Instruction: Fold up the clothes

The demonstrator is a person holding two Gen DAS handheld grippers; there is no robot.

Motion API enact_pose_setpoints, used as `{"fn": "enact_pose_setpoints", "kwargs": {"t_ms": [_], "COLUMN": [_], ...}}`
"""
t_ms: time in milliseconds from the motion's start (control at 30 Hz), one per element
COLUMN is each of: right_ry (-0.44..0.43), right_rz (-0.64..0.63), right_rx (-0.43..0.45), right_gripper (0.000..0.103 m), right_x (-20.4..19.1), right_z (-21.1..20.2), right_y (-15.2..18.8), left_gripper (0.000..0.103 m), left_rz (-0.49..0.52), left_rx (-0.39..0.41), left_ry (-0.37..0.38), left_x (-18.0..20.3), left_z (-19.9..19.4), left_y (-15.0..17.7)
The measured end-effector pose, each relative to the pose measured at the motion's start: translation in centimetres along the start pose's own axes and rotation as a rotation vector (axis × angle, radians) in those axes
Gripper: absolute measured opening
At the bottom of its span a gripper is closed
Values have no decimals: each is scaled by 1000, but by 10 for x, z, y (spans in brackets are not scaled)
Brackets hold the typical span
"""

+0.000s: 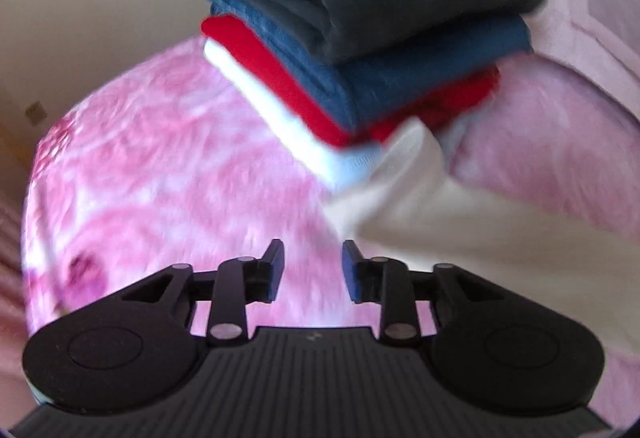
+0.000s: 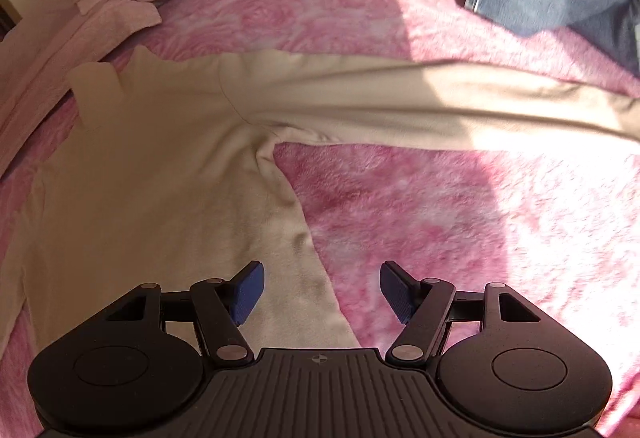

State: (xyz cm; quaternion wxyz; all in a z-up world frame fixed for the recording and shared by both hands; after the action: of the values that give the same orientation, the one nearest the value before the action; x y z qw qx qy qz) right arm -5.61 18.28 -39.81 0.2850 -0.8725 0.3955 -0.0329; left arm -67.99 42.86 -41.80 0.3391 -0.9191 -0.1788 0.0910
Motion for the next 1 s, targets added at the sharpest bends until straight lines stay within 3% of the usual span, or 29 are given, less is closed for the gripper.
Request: {"fn": "enact_pose_setpoints", "kwargs": {"t_ms": [67, 200, 233, 300, 333, 433, 467, 533, 667, 733, 867, 933, 1000], "right_ry": [-26, -74, -97, -123, -123, -80, -69, -90, -70, -96, -218, -255, -275], "right_rz": [-39, -240, -285, -366, -400, -508, -536, -549, -522, -475, -409, -409, -411], "right_rx": [9, 17, 15, 0, -15, -90, -103, -95, -199, -210, -120, -78, -45], "right_gripper": [68, 67, 67, 67, 66, 66, 66, 66, 66, 66, 67, 67, 67], "right_x": [-4, -20, -24, -27, -25, -3, 6, 21, 46, 54, 49, 45, 42], "right_z": [-15, -36, -38, -40, -40, -39, -41, -55, -79, -99, -158, -186, -212], "right_y": [6, 45, 59, 87, 101, 145, 157, 169, 177, 164, 113, 88, 68], "left_gripper": [18, 11, 11, 11, 11, 10, 10, 9, 10, 11, 19, 29, 33], "left_rz": [80, 290, 338, 440, 487, 587, 571, 604, 690, 667, 584, 574, 565], "left_rx": [-73, -168, -187, -246, -267, -302, -281, -321, -380, -338, -273, -224, -176], "left_ry": [237, 731, 823, 919, 932, 819, 809, 751, 553, 499, 516, 536, 552], "left_x": [46, 145, 164, 188, 192, 172, 162, 141, 106, 100, 114, 128, 134], "left_z": [-37, -132, -152, -179, -186, -185, -190, -198, -222, -249, -323, -357, -381], "left_y": [29, 109, 131, 177, 198, 246, 247, 253, 256, 242, 212, 196, 186]}}
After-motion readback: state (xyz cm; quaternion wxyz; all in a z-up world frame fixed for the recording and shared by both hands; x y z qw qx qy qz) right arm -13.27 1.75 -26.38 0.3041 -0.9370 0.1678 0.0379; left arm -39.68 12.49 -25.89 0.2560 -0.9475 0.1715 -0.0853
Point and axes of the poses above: each gripper's, at about its wrist camera, not at the fingertips, and z roughly the way its jaws point, x to its right, y to its underside, the point moved 10 cm from there along z, roughly the way its jaws point, and after that the axes turned 9 degrees about x, right-handed, at the moved point
